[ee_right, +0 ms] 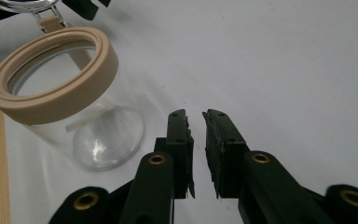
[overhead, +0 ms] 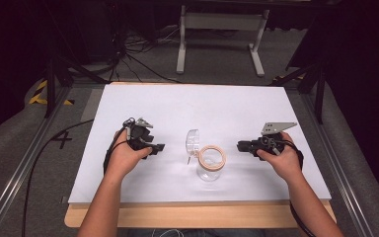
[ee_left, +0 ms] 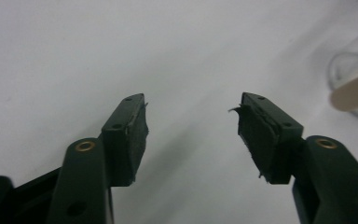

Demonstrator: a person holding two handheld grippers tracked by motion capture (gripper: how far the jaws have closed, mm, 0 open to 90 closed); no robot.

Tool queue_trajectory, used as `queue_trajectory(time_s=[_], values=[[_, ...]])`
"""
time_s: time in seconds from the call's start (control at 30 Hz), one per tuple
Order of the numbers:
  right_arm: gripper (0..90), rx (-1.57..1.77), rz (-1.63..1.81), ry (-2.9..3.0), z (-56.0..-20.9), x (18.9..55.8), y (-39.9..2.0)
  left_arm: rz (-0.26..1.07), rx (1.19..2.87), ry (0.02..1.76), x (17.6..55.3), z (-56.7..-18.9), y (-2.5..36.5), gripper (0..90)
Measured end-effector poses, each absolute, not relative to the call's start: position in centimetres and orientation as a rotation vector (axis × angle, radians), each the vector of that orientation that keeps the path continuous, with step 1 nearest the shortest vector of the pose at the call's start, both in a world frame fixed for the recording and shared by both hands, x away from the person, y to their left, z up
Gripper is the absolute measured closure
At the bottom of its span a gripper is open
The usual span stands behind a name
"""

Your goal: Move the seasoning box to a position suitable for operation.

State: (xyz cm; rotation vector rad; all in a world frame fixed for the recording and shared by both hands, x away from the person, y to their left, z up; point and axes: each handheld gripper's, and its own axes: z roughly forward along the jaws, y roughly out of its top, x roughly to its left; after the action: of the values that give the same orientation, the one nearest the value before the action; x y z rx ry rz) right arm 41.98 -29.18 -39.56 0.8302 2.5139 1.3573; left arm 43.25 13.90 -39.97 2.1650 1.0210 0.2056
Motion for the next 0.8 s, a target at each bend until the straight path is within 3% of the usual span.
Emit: queue_trajectory(time_s=[0.13, 0.3, 0.43, 0.8], values=[[85.3, 0.822, 1.355, 2.545, -39.8, 41.8, -28.8, 0.157, 2.186, 0.935, 42.0, -38.6, 13.5, 46.9], [89.8, 0.791, 1.335, 2.576, -39.8, 41.5, -28.3, -0.019, 2.250, 0.832, 40.4, -38.1, 12.7, 71.6], [90.0, 0.773, 1.332, 2.589, -39.8, 41.5, -28.0, -0.073, 2.264, 0.783, 39.7, -37.8, 11.8, 89.5], [89.9, 0.763, 1.344, 2.580, -39.6, 41.3, -27.9, -0.146, 2.283, 0.603, 38.9, -38.9, 7.9, 90.0]])
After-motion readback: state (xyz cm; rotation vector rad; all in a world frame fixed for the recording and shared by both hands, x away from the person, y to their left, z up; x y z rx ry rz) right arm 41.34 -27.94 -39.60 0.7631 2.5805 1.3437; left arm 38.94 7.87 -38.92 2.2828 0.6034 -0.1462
